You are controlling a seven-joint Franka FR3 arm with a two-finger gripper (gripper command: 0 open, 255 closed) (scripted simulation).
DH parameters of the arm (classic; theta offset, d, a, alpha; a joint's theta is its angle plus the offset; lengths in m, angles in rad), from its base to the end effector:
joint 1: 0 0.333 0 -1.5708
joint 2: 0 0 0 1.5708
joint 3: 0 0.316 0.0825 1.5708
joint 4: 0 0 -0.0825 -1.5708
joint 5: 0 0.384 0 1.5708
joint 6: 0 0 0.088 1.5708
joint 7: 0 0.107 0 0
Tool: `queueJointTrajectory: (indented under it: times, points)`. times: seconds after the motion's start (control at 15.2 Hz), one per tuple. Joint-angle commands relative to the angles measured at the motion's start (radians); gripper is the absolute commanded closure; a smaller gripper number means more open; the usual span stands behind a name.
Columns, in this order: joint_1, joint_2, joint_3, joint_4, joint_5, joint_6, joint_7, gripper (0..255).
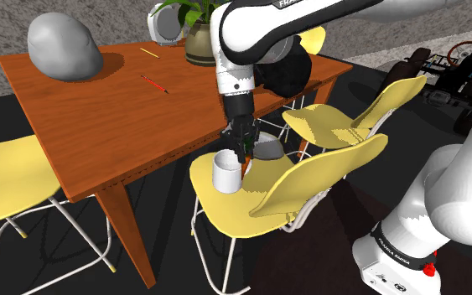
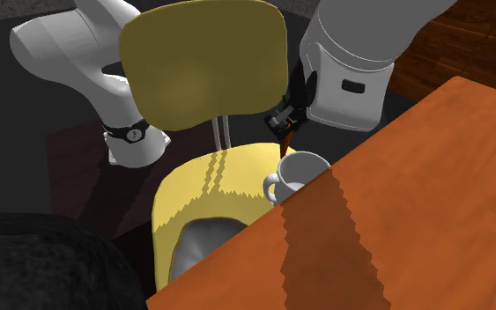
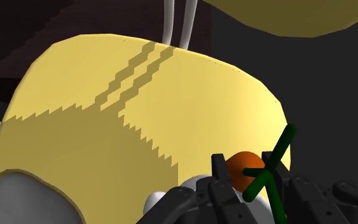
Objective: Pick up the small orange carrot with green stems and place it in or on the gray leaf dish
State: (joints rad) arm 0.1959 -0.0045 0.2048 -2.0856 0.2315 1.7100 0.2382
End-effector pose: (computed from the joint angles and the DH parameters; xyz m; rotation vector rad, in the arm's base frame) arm 0.4528 0.2152 0.4043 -2.9799 -0.1295 0.6357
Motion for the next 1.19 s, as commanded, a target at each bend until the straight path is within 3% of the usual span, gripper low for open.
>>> queueJointTrajectory:
  times: [0.0,0.59,1.12]
  points:
    - [-0.001,-0.01,-0.001,0.016,0.001,-0.026,0.004,255]
    - [-0.004,-0.041,-0.005,0.099,0.002,-0.139,0.021,255]
    - [-0.095,0.024,-0.098,0.21,-0.077,-0.217,-0.137,255]
